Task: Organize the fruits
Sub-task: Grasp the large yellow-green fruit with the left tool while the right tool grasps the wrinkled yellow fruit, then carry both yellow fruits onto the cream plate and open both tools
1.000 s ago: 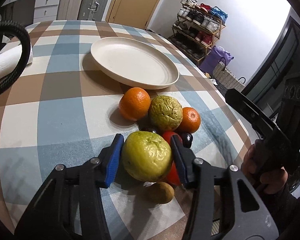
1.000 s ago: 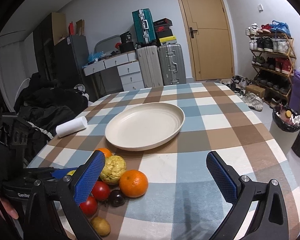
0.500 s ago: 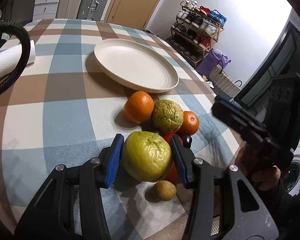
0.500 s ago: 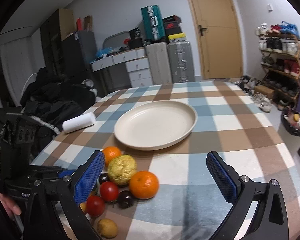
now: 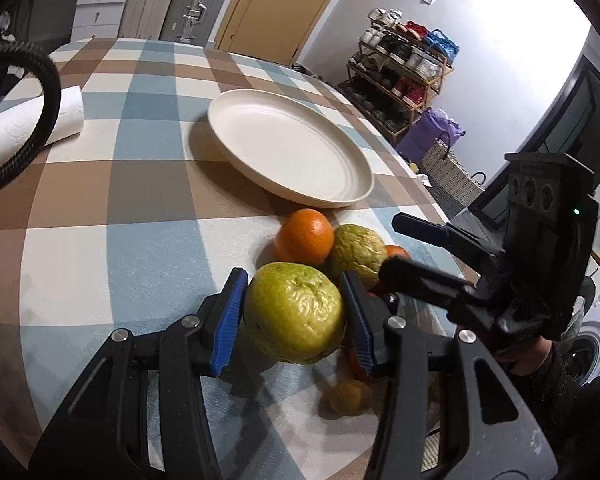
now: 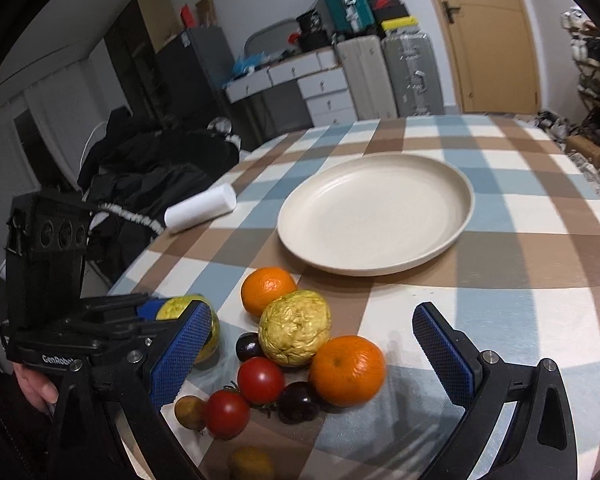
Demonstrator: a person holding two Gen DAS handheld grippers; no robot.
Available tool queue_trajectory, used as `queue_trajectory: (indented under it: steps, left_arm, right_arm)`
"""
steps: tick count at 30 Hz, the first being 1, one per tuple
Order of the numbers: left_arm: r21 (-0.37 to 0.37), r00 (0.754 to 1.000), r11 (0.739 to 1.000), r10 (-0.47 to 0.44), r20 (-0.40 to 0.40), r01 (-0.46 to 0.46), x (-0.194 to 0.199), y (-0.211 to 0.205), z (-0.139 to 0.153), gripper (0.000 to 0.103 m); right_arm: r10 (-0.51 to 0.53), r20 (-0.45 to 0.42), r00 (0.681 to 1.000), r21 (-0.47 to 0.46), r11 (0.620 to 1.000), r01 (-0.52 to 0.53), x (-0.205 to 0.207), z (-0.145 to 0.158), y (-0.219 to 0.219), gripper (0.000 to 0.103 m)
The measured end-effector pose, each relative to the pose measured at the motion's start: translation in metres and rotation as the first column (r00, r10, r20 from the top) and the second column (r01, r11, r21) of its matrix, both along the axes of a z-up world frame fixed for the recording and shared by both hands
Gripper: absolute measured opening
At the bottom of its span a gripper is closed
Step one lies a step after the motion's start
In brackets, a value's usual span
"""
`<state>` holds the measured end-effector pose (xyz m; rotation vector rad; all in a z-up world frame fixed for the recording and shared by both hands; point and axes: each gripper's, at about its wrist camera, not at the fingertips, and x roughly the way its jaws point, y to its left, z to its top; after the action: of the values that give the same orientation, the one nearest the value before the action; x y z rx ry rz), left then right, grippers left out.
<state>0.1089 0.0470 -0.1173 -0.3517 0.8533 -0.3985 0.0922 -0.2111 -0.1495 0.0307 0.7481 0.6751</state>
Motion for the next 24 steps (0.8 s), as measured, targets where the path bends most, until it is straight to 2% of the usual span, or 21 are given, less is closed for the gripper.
queue_trajectory:
  steps: [7,9,11,13,15,17,21,23,24]
  left_arm:
    - [0.003,1.000,1.000,0.023,-0.015,-0.023,0.008,0.009,-0.003,0.045]
    - [0.000,0.999,1.000,0.030,-0.014,-0.030,0.009,0.010,-0.003,0.045]
    - [-0.003,0.999,0.999,0.035,-0.017,-0.035,0.011,0.012,-0.004,0.045]
    - [-0.005,0.999,0.999,0.043,-0.018,-0.043,0.011,0.013,-0.005,0.045]
    - [-0.004,0.999,0.999,0.051,-0.017,-0.051,0.012,0.014,-0.004,0.045]
    - [-0.009,0.998,0.999,0.053,-0.019,-0.053,0.013,0.014,-0.005,0.045]
    - [-0.006,0.999,0.999,0.051,-0.015,-0.051,0.014,0.014,-0.003,0.045]
    - [-0.003,0.999,0.999,0.053,-0.009,-0.053,0.014,0.014,-0.001,0.045]
    - [-0.002,0.999,0.999,0.054,-0.007,-0.054,0.014,0.014,-0.001,0.045]
  right_arm:
    - [0.073,-0.001,0.997,-0.107,0.992,-0.072,0.006,-0.003,0.024,0.102]
    - [0.083,0.005,0.997,-0.146,0.986,-0.081,0.007,-0.003,0.030,0.097]
    - [0.110,-0.017,0.994,-0.188,0.976,-0.111,0.012,-0.004,0.037,0.086]
    - [0.132,-0.041,0.990,-0.210,0.968,-0.138,0.017,-0.006,0.040,0.082]
    - [0.135,-0.065,0.989,-0.220,0.965,-0.146,0.020,-0.009,0.041,0.082]
    - [0.133,-0.090,0.987,-0.225,0.963,-0.150,0.022,-0.012,0.042,0.071]
    - [0.119,-0.127,0.985,-0.209,0.967,-0.144,0.026,-0.015,0.041,0.060]
    - [0.117,-0.132,0.984,-0.196,0.970,-0.141,0.026,-0.013,0.041,0.049]
    - [0.118,-0.138,0.983,-0.190,0.971,-0.143,0.027,-0.012,0.041,0.048]
